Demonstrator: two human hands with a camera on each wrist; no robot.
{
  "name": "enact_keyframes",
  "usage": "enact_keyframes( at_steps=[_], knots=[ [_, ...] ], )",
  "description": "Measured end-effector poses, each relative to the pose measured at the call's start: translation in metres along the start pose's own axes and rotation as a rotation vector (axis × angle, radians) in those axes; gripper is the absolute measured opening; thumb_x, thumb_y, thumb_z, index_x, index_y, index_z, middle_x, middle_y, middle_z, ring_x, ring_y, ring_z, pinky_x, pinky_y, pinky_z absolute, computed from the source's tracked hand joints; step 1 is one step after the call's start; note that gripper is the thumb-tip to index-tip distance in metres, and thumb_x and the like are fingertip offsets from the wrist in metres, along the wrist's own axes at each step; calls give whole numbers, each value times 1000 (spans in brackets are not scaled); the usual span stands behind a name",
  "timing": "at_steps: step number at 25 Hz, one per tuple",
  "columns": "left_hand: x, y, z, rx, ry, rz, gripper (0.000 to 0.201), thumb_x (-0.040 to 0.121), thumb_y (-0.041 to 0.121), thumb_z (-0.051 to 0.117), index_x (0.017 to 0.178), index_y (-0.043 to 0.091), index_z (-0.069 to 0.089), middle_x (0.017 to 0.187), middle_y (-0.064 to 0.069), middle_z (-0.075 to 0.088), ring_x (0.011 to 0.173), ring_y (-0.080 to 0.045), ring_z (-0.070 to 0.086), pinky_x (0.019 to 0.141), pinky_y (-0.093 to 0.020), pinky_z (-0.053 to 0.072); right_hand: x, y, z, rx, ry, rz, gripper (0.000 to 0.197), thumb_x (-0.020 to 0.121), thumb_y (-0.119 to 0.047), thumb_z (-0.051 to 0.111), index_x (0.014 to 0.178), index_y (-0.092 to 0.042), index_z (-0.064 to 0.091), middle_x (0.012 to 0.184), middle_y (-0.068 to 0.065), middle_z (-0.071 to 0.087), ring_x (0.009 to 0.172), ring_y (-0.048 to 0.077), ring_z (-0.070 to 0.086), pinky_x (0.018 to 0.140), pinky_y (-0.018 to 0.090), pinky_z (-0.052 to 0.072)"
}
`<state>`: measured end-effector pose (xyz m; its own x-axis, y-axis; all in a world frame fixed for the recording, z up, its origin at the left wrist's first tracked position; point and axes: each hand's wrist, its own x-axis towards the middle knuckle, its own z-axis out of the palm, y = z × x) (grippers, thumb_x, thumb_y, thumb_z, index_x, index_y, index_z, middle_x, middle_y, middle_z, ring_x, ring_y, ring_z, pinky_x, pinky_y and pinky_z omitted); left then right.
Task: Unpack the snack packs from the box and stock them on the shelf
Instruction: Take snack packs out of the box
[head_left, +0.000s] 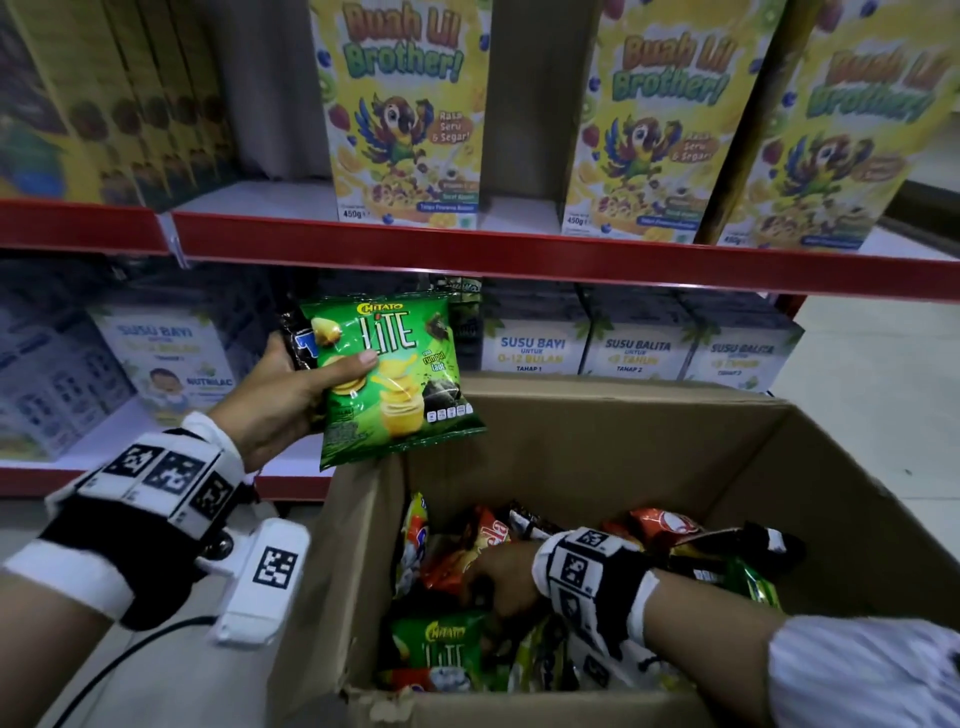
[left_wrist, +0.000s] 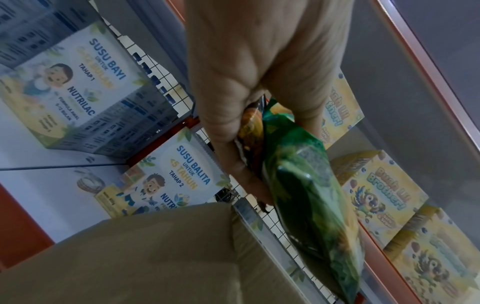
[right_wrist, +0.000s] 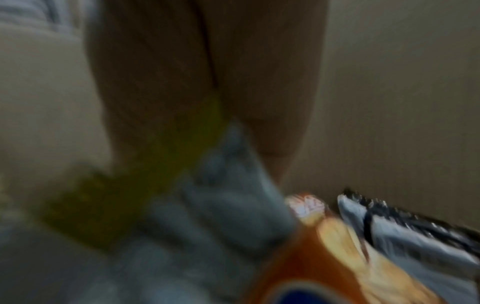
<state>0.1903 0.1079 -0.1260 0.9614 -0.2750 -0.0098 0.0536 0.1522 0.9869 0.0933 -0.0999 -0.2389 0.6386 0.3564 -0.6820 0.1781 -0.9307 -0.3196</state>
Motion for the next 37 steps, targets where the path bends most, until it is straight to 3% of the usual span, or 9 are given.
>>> enact_keyframes(
  at_steps=[7, 11, 15, 20, 23, 25, 27, 33, 37],
  knots=[
    [-6, 19, 16, -30, 34, 96, 49, 62, 23, 76, 101, 29, 47, 111, -5, 69, 93, -31, 64, 83, -52, 38, -79, 46, -68, 855, 469, -171, 27, 79, 6, 65, 90, -18, 71, 74, -2, 69, 65, 11, 65, 66, 23, 54],
    [-9, 21, 38, -41, 25, 114, 52, 70, 22, 73, 116, 26, 51, 123, -4, 66, 101, -21, 68, 72, -35, 60, -144, 59, -99, 1215, 818, -375, 16, 67, -1, 65, 65, -13, 74, 62, -1, 68, 55, 10, 64, 58, 21, 52],
    [-14, 21, 72, -14, -17, 116, 73, 67, 34, 74, 133, 31, 43, 131, 4, 60, 115, -19, 61, 93, -41, 52, -172, 58, -119, 1450, 1058, -508, 18, 82, -17, 60, 96, -9, 68, 90, 11, 70, 79, 25, 65, 81, 36, 54],
    [-21, 14, 117, -32, -71, 134, 102, 63, 52, 80, 146, 30, 25, 144, 4, 47, 131, -19, 47, 108, -46, 39, -172, 36, -119, 983, 1461, -221, 25, 100, -30, 43, 98, -13, 61, 102, 11, 68, 101, 28, 63, 95, 45, 47],
    [-26, 10, 132, -36, -125, 103, 124, 42, 70, 80, 146, 39, 21, 151, 4, 38, 134, -19, 44, 109, -51, 37, -169, 34, -110, 722, 1596, -33, 35, 101, -36, 36, 96, -4, 50, 89, 12, 58, 90, 28, 55, 77, 34, 40],
    [-30, 6, 139, -43, -167, 113, 123, 34, 67, 86, 139, 40, 27, 141, 4, 51, 123, -17, 56, 105, -50, 42, -169, 30, -107, 644, 1630, 50, 31, 101, -37, 33, 93, -10, 45, 81, 2, 52, 85, 21, 50, 65, 29, 27],
    [-29, 0, 142, -20, -159, 128, 122, 30, 59, 91, 134, 40, 30, 130, 4, 60, 113, -18, 62, 101, -48, 47, -169, 29, -104, 664, 1608, 33, 31, 100, -41, 33, 93, -13, 45, 85, 1, 55, 87, 19, 52, 68, 29, 32],
    [-12, 1, 124, 65, 0, 125, 145, 31, 65, 87, 148, 41, 5, 154, 1, 30, 136, -22, 40, 111, -50, 34, -173, 32, -103, 1339, 1198, -438, 48, 70, -44, 70, 103, -10, 65, 99, 2, 74, 95, 19, 69, 80, 25, 56],
    [-12, -2, 123, -5, -12, 144, 145, 29, 64, 88, 148, 38, 9, 149, -1, 40, 130, -21, 48, 109, -49, 38, -169, 32, -100, 1240, 1216, -413, 40, 68, -34, 74, 101, -12, 69, 103, 7, 73, 98, 19, 68, 93, 34, 51]
  ],
)
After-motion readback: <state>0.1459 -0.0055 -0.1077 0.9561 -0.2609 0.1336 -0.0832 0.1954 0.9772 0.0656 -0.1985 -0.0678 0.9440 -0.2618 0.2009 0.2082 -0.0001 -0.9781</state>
